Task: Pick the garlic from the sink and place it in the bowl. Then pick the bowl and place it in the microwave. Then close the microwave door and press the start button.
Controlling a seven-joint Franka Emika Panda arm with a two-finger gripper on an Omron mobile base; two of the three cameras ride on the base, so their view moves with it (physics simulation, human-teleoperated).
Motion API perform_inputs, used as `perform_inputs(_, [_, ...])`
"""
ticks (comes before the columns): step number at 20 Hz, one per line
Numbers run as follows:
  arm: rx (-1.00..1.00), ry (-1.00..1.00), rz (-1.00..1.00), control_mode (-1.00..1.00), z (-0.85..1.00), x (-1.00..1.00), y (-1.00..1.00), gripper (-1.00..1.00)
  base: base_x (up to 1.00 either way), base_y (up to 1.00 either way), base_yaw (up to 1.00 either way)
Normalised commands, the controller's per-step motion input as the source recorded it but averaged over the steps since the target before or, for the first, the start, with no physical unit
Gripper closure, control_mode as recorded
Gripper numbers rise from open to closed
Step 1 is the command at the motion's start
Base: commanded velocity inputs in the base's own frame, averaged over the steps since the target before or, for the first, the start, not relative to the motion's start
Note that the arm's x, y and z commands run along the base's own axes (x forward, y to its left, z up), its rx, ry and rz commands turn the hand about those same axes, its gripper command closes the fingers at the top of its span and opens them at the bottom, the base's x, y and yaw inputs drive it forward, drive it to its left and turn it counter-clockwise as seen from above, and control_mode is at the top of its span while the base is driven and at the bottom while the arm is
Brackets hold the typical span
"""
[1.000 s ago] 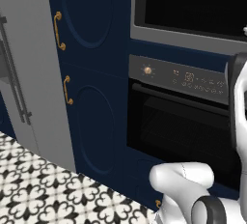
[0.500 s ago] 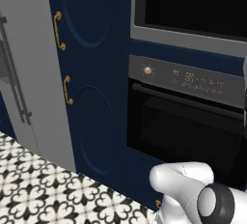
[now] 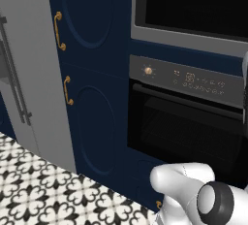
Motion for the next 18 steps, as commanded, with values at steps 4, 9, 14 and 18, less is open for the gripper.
perform_inputs(4, [0.0,0.0,0.03,-1.0,-0.02,0.02,-0.26,1.0,0.0,0.0,0.0])
perform_inputs(9, [0.0,0.0,0.04,-1.0,-0.13,0.21,-0.21,1.0,0.0,0.0,0.0])
perform_inputs(14, [0.0,0.0,0.04,-1.0,-0.09,0.2,-0.23,1.0,0.0,0.0,0.0])
perform_inputs(18, [0.0,0.0,0.03,-1.0,-0.05,0.15,-0.18,1.0,0.0,0.0,0.0])
